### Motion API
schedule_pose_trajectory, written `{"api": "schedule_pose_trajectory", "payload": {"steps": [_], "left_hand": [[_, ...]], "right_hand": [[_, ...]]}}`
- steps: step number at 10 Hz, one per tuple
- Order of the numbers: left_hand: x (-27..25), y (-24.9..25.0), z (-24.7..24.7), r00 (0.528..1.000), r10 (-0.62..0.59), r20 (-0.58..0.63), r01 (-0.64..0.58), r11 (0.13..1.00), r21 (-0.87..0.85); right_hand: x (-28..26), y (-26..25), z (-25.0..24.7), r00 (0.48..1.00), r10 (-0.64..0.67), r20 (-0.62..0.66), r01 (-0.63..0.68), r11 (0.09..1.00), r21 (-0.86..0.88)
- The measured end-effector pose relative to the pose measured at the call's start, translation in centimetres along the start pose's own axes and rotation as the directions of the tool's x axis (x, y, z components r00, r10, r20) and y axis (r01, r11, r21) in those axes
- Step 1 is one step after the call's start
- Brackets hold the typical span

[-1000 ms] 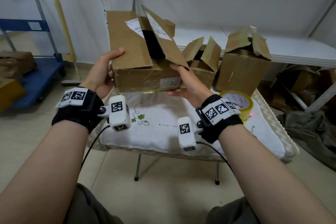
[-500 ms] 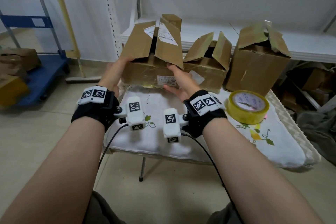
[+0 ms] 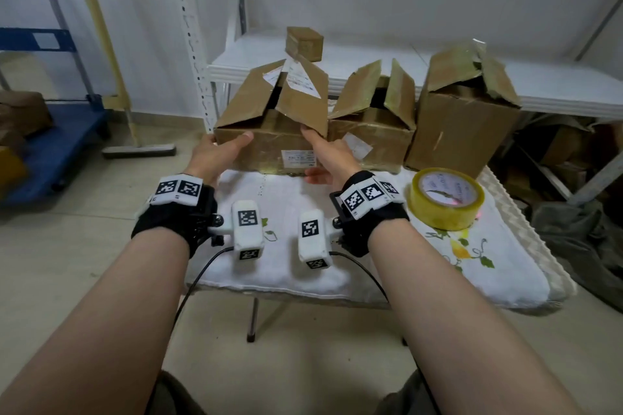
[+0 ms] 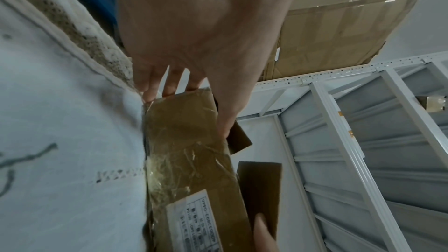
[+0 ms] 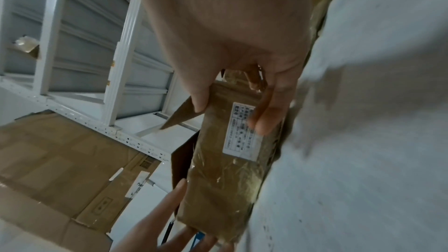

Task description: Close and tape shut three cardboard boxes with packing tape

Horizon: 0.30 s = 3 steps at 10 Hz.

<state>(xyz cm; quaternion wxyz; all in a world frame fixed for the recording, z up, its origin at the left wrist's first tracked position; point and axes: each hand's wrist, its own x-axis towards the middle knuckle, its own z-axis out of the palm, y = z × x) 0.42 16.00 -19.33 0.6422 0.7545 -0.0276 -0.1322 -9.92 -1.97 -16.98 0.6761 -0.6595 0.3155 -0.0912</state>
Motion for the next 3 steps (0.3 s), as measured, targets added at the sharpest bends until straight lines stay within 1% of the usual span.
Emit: {"api": "schedule_pose_trajectory", "payload": {"steps": [1,2,3], "left_hand": [[0.0,0.3,0.0,1.0,-0.026,0.01,0.026,1.0,0.002],[-0.1,0.4,0.1,0.995,-0.065,-0.071,0.066,0.998,0.006],[-0.3,0.7,-0.4,0.969,-0.047,-0.243,0.048,0.999,-0.004]], "right_hand": [[-1.2,-0.6,-0.7,0.996,0.043,0.084,-0.051,0.995,0.09],[-2.5,-1.1,-1.9,0.993,0.057,0.102,-0.071,0.988,0.138],[-3.7,-1.2,-3.8,0.998,0.037,0.051,-0.043,0.99,0.137]]}}
